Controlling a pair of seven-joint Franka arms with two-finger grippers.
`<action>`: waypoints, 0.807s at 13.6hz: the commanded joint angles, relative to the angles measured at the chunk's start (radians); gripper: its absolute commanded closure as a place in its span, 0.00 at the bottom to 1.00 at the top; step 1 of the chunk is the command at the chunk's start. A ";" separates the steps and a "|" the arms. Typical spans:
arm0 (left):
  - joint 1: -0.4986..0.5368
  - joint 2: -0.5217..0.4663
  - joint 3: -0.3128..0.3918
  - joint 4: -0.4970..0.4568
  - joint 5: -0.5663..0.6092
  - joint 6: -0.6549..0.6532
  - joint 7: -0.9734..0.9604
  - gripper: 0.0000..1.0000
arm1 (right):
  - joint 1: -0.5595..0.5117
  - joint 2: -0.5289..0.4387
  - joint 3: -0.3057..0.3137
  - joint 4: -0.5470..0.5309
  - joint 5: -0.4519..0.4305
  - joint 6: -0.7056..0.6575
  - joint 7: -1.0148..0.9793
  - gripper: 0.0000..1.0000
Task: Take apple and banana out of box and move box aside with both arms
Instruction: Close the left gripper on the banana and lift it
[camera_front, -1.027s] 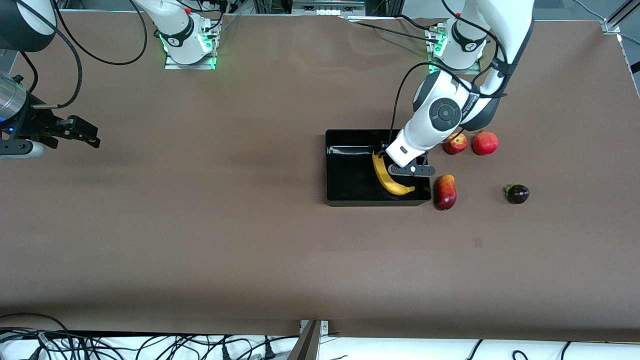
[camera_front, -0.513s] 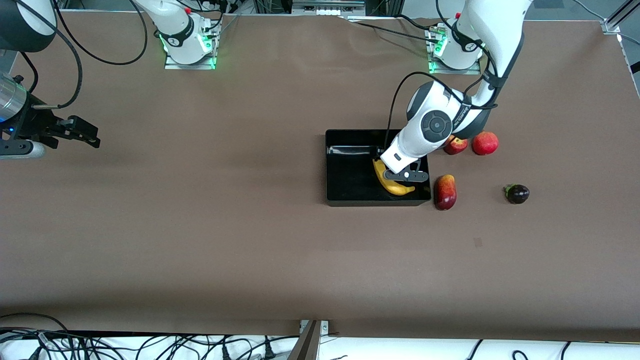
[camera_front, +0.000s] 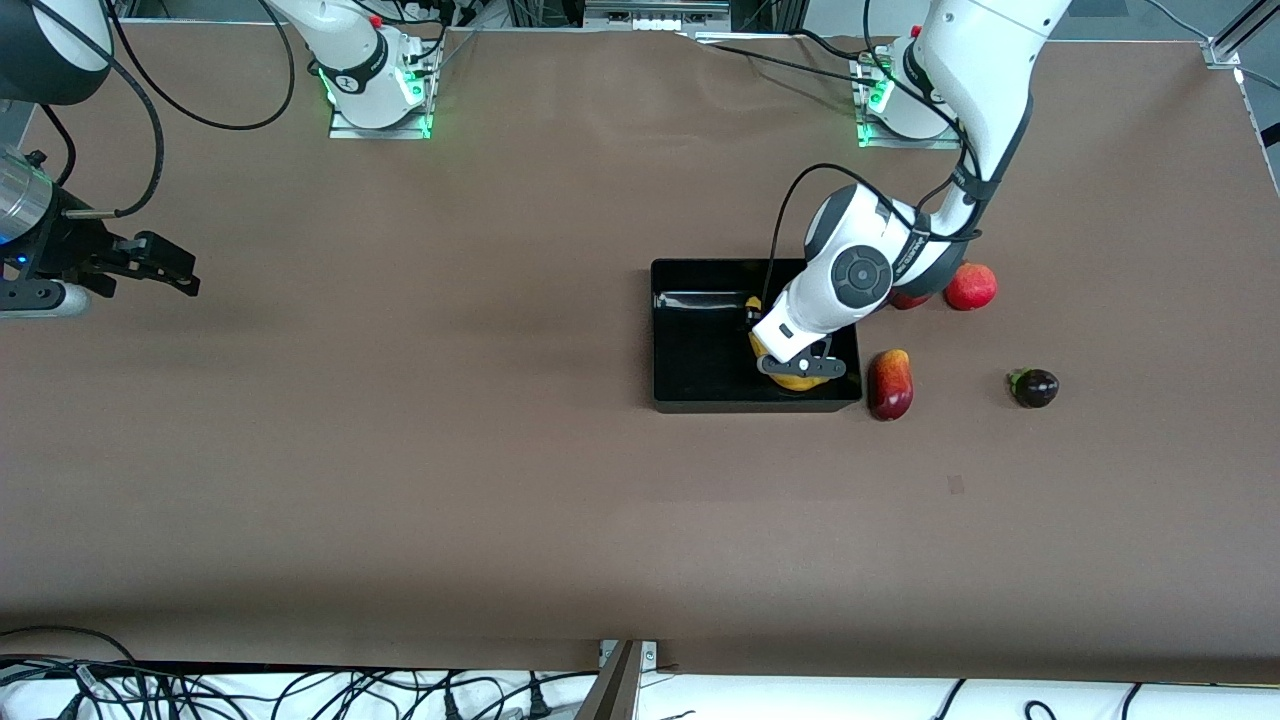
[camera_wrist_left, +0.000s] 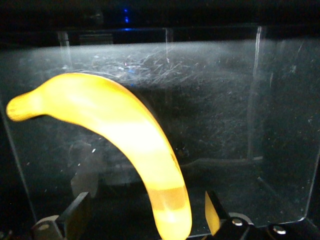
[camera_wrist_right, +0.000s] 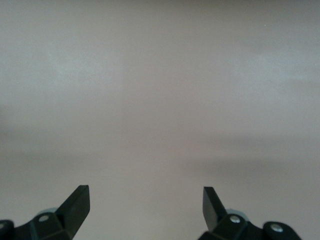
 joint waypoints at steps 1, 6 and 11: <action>-0.010 0.041 0.009 0.043 -0.019 -0.007 0.068 0.00 | 0.003 0.001 -0.006 0.003 0.006 -0.006 -0.003 0.00; -0.010 0.077 0.003 0.046 -0.017 -0.007 0.071 0.00 | 0.001 0.001 -0.006 0.002 0.008 -0.006 -0.003 0.00; -0.023 0.115 0.003 0.060 -0.015 -0.004 0.071 0.00 | 0.003 0.001 -0.006 0.003 0.008 -0.006 -0.003 0.00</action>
